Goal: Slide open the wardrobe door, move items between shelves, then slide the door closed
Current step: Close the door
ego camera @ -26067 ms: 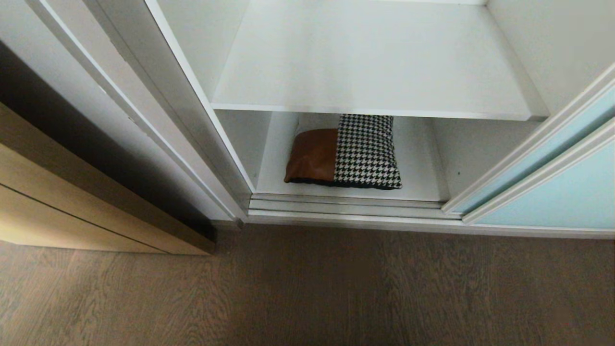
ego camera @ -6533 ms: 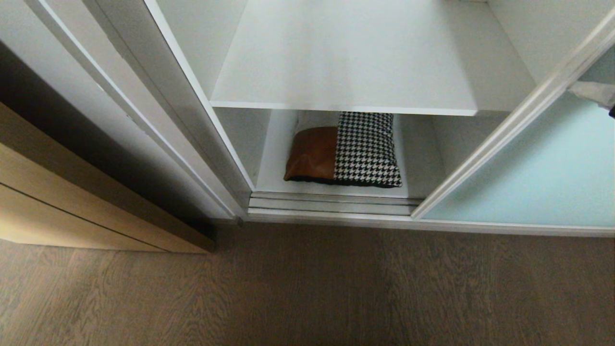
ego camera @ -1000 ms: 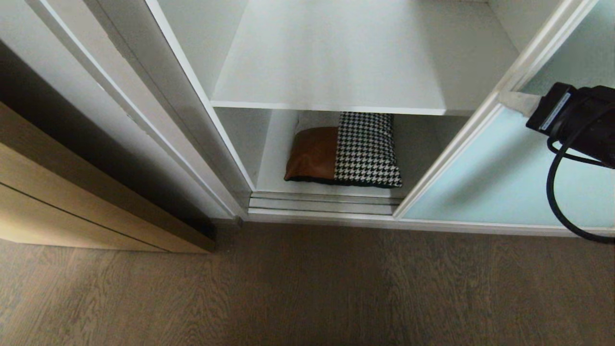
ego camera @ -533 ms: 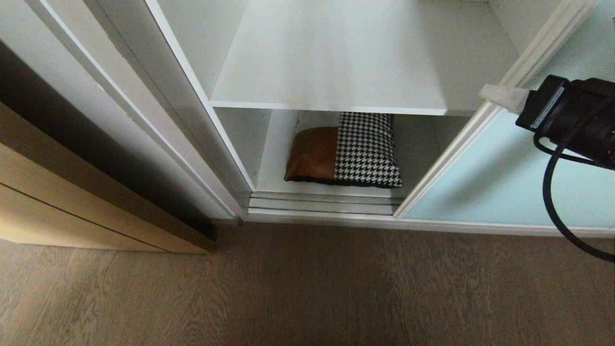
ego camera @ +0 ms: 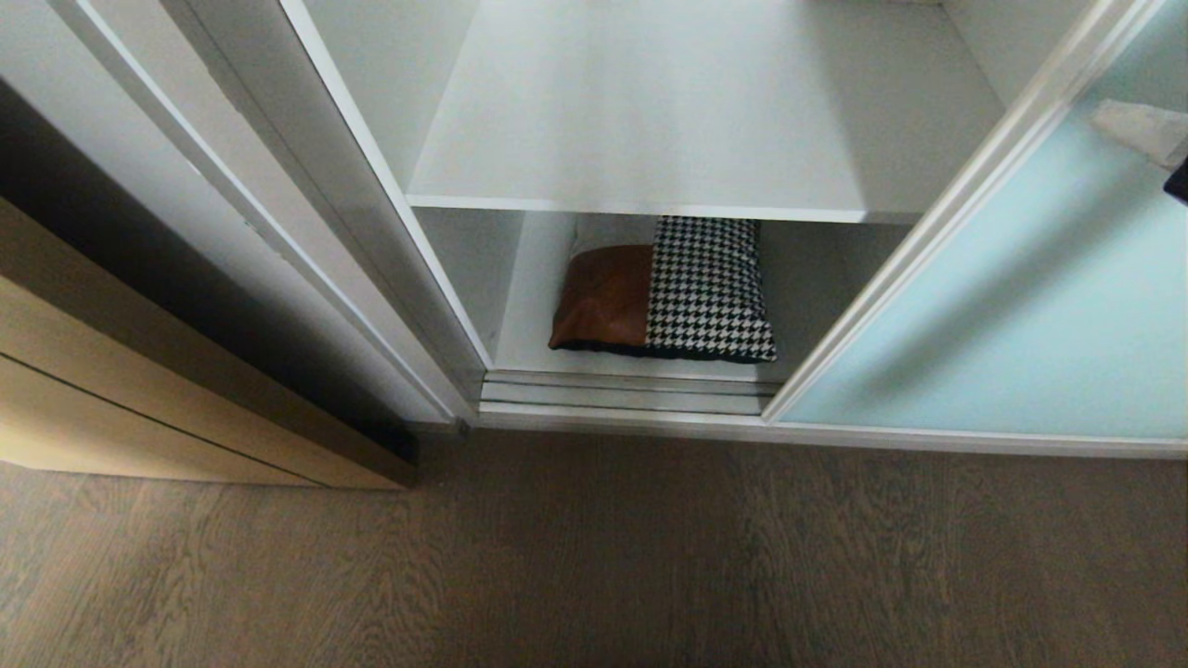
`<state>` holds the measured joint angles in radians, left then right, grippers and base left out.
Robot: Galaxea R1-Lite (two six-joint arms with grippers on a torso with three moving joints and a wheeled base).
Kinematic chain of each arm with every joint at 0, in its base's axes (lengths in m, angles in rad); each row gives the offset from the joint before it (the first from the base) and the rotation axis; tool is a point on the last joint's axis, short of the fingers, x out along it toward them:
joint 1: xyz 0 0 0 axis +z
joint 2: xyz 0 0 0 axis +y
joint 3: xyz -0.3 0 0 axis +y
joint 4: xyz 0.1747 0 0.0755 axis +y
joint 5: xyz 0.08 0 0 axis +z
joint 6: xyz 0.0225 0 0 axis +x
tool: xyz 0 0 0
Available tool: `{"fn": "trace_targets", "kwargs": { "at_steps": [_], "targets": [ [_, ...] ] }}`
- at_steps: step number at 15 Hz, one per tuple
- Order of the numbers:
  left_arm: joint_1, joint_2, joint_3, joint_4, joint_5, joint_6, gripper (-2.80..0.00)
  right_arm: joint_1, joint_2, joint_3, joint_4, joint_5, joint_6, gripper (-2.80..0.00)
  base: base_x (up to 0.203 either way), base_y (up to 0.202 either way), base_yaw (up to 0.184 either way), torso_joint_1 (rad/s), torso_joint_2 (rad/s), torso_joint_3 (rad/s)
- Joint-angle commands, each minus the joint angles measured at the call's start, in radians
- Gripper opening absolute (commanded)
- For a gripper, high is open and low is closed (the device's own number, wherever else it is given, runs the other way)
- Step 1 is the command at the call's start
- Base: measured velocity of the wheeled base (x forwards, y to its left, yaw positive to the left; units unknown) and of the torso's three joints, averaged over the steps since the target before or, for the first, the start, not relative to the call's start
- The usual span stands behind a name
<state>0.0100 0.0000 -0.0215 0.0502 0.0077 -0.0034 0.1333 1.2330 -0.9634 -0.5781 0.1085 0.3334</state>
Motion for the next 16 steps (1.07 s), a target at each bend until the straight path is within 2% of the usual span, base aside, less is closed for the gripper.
{"fn": "trace_targets", "kwargs": {
  "at_steps": [1,5,16],
  "targets": [
    [0.001,0.002,0.000,0.000,0.000,0.000,-2.80,-0.020,0.007,-0.002,-0.005,0.002,0.003,-2.80,0.000,0.000,0.000,0.000,0.00,0.000],
    [0.001,0.002,0.000,0.000,0.000,0.000,-2.80,-0.051,0.081,-0.022,-0.028,0.002,0.004,-2.80,0.000,0.000,0.000,0.000,0.00,0.000],
    [-0.001,0.002,0.000,0.000,0.000,0.000,-2.80,-0.043,0.146,-0.056,-0.053,0.000,0.009,-2.80,0.000,0.000,0.000,0.000,0.00,0.000]
  ]
}}
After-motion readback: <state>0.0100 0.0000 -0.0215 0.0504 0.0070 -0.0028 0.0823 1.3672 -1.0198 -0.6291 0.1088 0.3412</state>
